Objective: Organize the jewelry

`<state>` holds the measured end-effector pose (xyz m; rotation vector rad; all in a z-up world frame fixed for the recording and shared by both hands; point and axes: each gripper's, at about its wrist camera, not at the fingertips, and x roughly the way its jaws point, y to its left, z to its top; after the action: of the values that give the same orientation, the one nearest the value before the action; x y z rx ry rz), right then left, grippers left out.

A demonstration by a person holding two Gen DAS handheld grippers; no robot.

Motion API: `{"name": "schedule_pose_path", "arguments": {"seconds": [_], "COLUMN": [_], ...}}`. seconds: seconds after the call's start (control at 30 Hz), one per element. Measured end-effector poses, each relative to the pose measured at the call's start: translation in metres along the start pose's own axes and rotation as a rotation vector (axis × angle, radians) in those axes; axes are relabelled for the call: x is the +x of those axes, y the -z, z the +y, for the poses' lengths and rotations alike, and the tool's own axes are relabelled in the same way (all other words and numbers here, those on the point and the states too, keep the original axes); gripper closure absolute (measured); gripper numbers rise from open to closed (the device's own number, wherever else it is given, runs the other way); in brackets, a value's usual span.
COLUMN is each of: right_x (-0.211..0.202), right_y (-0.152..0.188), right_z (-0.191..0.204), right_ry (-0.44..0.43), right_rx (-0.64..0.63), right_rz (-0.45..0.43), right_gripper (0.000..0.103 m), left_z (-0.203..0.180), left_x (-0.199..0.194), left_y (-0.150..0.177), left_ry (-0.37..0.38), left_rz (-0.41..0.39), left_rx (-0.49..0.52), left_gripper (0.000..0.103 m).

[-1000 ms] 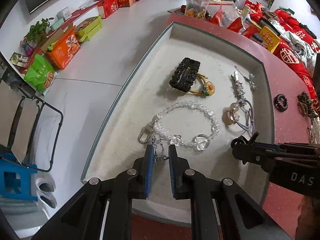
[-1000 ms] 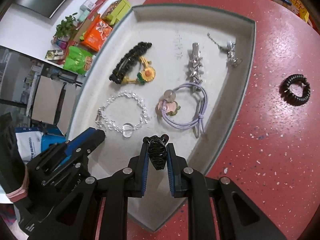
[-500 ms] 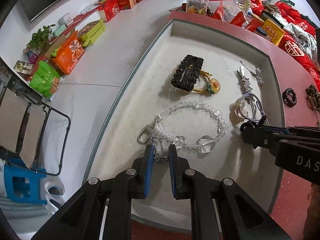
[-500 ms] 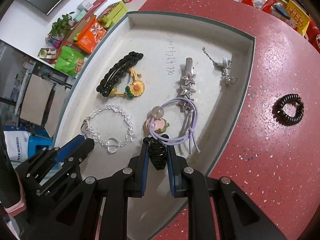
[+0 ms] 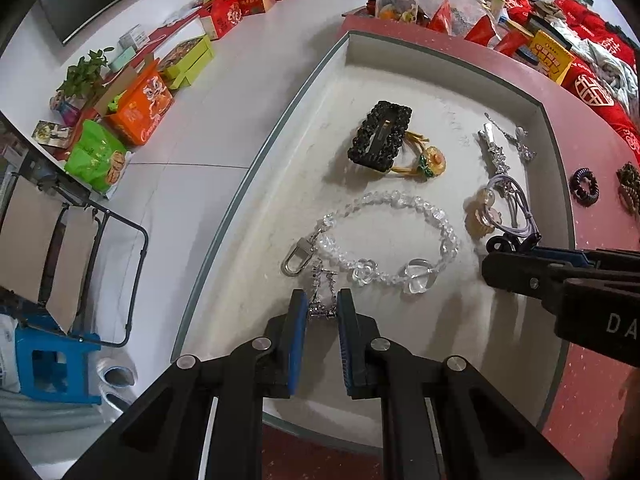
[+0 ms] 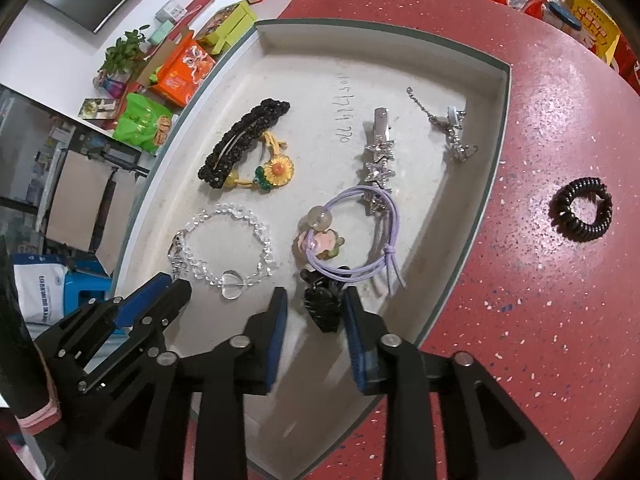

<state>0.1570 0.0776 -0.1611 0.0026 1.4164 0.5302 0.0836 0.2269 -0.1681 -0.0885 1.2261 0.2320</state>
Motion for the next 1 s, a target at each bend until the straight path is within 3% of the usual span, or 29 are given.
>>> {"name": "schedule_pose_path", "arguments": {"seconds": [0.27,0.33,0.37,0.4,0.47,0.73,0.8,1.0], "right_x": [-0.014,-0.019,-0.021,-0.023,-0.027,-0.037,-0.038,-0.037], "right_y": [0.004,0.006,0.007,0.008,0.008,0.008,0.008,0.007], "right_z": [-0.010,-0.012,-0.014,-0.015,-0.016,-0.021,-0.021,-0.018], "right_ry": [-0.034,-0.037,-0.037,-0.037,-0.039,-0.042,-0.042,-0.042], "right_rx": [0.042,0.053,0.058,0.063,0.068,0.067,0.064,0.066], "right_rz": [-0.029,-0.040,-0.045,-0.051,-0.063,-0.074,-0.073,-0.052], "right_gripper": [0.067,0.067,0.067,0.067,0.066,0.066,0.066,0.066], "left_z": [0.003,0.003,0.003,0.003,0.001,0.000,-0.003,-0.001], "left_x": [0.000,0.001,-0.001,-0.007,-0.013,-0.006,-0.006,-0.010], "left_y": [-0.001,0.000,0.000,0.001,0.000,-0.002,0.001,0.009], "left_ry": [0.007,0.009,0.002,-0.019,-0.022,-0.005,-0.009,-0.014], "left_rz": [0.002,0.002,-0.009,-0.058,-0.085,-0.044,-0.033,-0.013], "left_rx": [-0.001,-0.002,-0.009,-0.019,-0.007,-0.013,-0.006,-0.017], "left_gripper": [0.085,0.050,0.011,0.008,0.008,0.007,0.000,0.000]}}
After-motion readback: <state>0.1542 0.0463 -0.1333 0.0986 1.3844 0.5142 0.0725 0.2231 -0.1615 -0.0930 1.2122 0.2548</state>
